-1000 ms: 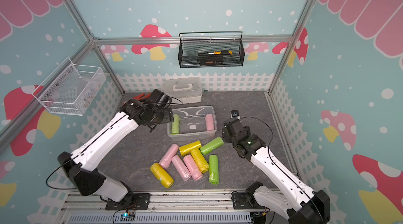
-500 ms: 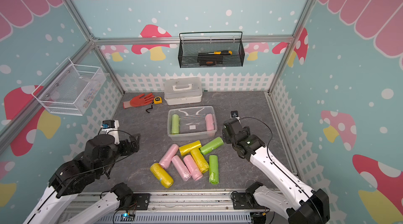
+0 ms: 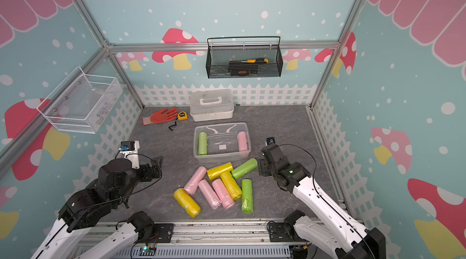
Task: Put the roll of trash bags into the storage box
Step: Pick up the roll of trash bags from the center of the board.
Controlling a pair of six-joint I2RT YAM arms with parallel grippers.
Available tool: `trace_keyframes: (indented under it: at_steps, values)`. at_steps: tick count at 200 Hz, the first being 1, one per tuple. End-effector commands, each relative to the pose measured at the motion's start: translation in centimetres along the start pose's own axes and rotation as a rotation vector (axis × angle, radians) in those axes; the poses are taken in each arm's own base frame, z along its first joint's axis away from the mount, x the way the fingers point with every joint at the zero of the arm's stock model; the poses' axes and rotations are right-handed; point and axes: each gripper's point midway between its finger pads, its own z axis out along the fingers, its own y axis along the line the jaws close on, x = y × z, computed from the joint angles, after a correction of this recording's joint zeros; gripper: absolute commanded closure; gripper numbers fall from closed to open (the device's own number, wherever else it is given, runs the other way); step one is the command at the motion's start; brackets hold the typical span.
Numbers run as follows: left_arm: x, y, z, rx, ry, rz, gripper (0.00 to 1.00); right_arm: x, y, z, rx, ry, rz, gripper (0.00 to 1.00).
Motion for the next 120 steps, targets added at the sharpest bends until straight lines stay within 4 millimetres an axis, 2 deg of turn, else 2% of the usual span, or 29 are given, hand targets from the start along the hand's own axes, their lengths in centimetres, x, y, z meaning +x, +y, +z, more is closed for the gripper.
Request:
trace_keyframes:
  at_steps: [1,13,31,57,90,120]
  values:
    - [0.1,-1.5,-0.5,0.081,0.048,0.004,0.01,5.0,1.5,-0.5,-0.129,0.176,0.01,0.19]
    - [1.0,-2.9,-0.2,0.151,0.092,0.025,0.01,6.2,2.5,-0.8,-0.188,0.21,0.036,0.2]
    - [2.0,-2.0,1.1,0.061,0.131,-0.014,0.01,7.2,3.5,-1.2,-0.249,0.244,0.068,0.22]
    - [2.2,-2.4,1.5,0.054,0.168,-0.005,0.01,8.3,4.6,-1.4,-0.303,0.287,0.081,0.19]
    - [1.2,-1.4,-0.4,0.075,0.082,-0.043,0.01,9.7,6.5,-1.0,-0.345,0.309,0.058,0.17]
    - [0.2,0.3,-2.5,0.07,-0.028,-0.081,0.01,10.6,6.7,0.5,-0.283,0.356,0.015,0.17]
